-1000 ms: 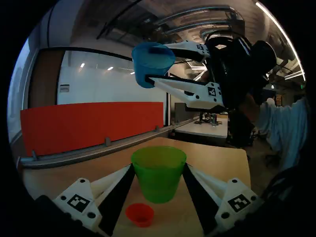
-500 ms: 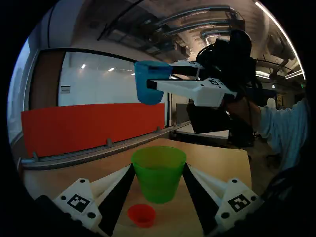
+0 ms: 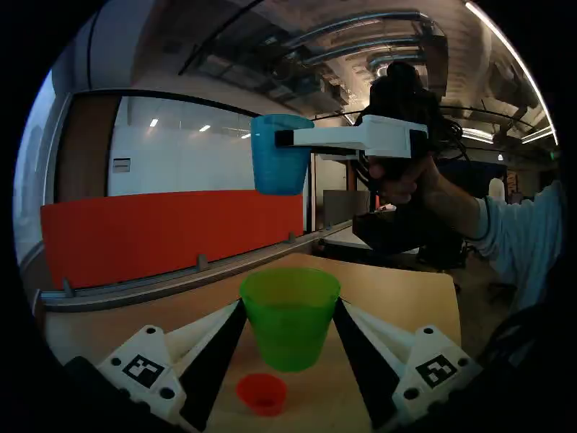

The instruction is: Pour water

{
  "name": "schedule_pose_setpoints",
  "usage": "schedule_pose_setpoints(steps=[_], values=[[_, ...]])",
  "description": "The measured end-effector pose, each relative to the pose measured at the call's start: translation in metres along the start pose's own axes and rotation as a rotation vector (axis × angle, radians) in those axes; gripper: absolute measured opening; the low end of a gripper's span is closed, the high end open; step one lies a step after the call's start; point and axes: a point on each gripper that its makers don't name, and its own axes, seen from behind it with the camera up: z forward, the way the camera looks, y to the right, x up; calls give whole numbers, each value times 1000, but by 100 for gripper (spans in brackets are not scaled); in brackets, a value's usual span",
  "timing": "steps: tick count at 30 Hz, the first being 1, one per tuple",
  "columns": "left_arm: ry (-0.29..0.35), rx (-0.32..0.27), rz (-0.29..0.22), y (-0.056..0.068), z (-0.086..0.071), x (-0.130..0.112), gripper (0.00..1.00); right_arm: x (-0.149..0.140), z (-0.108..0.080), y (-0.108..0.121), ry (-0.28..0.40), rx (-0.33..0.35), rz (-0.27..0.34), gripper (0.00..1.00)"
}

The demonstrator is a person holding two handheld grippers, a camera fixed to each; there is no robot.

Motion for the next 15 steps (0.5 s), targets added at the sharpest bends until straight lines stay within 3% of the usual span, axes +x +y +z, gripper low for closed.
schedule_pose_setpoints(steps=[15], values=[[-1, 35, 8, -9, -9, 2, 85, -6, -13, 7, -8, -20, 43, 89]])
